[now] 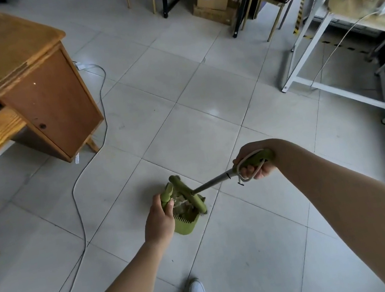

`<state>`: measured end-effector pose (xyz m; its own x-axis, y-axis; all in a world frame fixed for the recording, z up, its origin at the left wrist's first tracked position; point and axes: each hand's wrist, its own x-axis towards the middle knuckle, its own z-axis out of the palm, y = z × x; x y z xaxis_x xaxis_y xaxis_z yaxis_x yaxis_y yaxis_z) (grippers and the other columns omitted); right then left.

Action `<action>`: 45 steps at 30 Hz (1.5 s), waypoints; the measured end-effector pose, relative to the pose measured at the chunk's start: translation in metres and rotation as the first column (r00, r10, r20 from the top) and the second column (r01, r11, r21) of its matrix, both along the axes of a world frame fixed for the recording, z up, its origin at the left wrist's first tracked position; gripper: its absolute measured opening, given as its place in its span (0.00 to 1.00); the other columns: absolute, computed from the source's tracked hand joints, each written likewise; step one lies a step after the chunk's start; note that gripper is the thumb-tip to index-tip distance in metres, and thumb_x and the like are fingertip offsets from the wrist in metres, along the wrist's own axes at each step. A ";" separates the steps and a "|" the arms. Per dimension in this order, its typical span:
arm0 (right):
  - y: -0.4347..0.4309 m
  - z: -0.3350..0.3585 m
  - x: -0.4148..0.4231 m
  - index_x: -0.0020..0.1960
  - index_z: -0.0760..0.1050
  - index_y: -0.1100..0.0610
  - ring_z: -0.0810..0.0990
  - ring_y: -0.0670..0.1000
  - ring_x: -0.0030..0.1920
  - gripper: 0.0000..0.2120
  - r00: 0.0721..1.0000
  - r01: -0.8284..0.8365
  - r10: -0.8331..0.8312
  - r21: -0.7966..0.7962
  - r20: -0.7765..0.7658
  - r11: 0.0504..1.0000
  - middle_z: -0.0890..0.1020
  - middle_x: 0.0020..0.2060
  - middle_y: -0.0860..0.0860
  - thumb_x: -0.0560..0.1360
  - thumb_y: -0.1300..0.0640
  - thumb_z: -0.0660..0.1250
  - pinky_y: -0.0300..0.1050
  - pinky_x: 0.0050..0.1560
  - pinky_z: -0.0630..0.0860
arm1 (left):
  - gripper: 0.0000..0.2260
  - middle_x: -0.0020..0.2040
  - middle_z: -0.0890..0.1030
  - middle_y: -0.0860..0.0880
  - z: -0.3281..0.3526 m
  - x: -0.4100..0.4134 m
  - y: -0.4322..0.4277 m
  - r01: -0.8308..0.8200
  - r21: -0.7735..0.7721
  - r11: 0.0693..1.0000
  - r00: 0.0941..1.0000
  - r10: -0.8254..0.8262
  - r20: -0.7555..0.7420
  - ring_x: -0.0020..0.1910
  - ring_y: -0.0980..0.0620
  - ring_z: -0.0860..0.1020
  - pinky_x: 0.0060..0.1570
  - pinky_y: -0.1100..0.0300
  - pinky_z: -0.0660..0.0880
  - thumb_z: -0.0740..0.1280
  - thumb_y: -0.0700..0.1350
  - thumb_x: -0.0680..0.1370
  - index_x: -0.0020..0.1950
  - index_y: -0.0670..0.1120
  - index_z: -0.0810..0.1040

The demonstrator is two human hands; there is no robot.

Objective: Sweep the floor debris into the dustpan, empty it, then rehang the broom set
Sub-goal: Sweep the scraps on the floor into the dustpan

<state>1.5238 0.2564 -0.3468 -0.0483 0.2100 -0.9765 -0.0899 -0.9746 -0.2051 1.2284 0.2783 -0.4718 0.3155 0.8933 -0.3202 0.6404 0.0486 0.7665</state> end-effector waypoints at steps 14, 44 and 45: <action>0.000 0.042 -0.005 0.44 0.68 0.61 0.72 0.47 0.17 0.10 0.999 -0.051 0.051 0.005 -0.019 0.999 0.75 0.24 0.55 0.82 0.58 0.55 0.32 0.17 0.67 | 0.09 0.54 0.79 0.42 0.005 0.011 0.015 -0.164 -0.041 0.986 0.983 0.166 0.072 0.50 0.41 0.77 0.44 0.57 0.67 0.58 0.45 0.82 0.60 0.43 0.68; 0.024 0.157 0.032 0.45 0.67 0.59 0.71 0.49 0.16 0.09 0.921 -0.314 0.326 -0.086 0.215 0.945 0.76 0.24 0.56 0.82 0.56 0.56 0.33 0.16 0.67 | 0.12 0.48 0.74 0.48 0.065 0.078 0.086 -0.218 -0.024 0.976 0.950 0.218 0.222 0.42 0.47 0.75 0.38 0.58 0.71 0.57 0.49 0.83 0.63 0.46 0.65; 0.024 0.161 0.032 0.45 0.67 0.60 0.72 0.49 0.16 0.10 0.920 -0.313 0.323 -0.082 0.221 0.946 0.76 0.24 0.57 0.83 0.56 0.55 0.33 0.16 0.68 | 0.11 0.47 0.74 0.49 0.067 0.081 0.087 -0.205 -0.017 0.979 0.953 0.203 0.226 0.42 0.47 0.75 0.38 0.58 0.71 0.57 0.49 0.83 0.62 0.46 0.65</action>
